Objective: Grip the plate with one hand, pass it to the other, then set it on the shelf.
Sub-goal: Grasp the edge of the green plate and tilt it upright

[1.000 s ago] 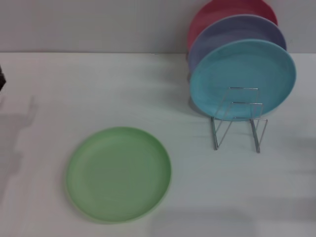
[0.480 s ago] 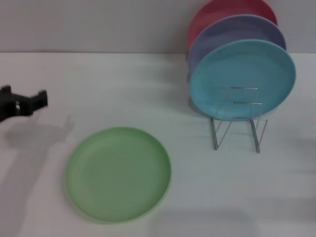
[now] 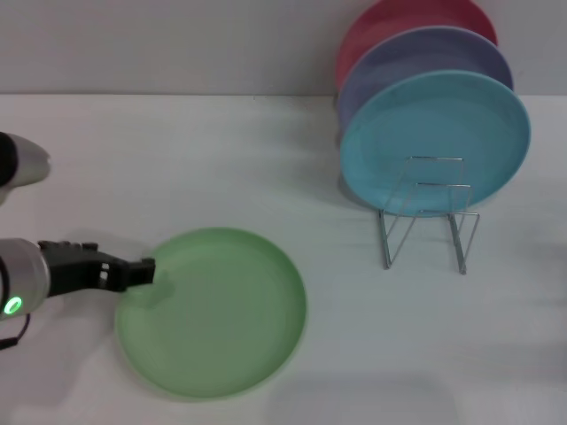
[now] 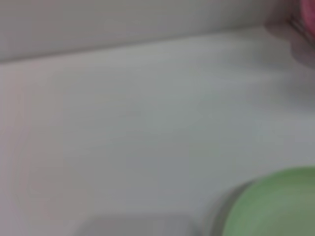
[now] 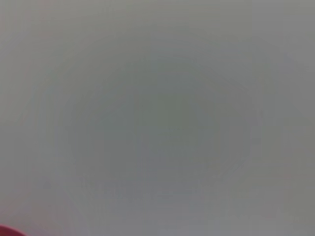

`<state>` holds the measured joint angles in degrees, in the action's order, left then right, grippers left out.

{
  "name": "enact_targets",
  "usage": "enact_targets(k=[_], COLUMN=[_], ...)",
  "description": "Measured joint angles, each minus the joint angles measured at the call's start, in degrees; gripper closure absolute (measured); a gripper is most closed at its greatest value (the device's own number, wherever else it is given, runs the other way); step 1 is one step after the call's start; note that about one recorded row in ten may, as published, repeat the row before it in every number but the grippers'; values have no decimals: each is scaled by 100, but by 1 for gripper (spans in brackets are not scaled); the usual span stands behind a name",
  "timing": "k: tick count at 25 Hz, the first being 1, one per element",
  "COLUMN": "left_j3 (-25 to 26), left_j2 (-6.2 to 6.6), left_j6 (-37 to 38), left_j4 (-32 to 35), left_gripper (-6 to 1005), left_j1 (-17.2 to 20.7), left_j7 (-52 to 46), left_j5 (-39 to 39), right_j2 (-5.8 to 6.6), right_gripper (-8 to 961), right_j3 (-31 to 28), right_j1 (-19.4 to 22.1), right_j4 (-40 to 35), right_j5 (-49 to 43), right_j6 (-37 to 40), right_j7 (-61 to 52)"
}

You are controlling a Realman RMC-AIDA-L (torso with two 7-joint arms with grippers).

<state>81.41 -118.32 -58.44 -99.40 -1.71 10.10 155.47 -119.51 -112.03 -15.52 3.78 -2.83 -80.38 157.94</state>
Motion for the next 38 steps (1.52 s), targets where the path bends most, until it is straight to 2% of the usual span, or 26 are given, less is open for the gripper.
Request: enact_targets(k=[12, 31, 34, 38], left_j3=[-23, 55, 61, 64], left_j2=[-15, 1, 6, 11], left_j6=[-89, -246, -267, -295], left_j4=[1020, 1536, 1507, 1549], left_gripper=[219, 248, 435, 590], left_j1=[-724, -1188, -1193, -1231], left_j7=[-92, -254, -254, -253], left_j5=[-26, 41, 46, 46], right_j2=[37, 50, 51, 52], right_gripper=[135, 136, 136, 136], right_j3=[3, 8, 14, 15], right_j1=[-158, -189, -188, -188], right_j4=[39, 79, 79, 79], right_j5=[-7, -7, -7, -7], right_j6=[237, 366, 363, 362], right_j7=[-4, 36, 38, 39])
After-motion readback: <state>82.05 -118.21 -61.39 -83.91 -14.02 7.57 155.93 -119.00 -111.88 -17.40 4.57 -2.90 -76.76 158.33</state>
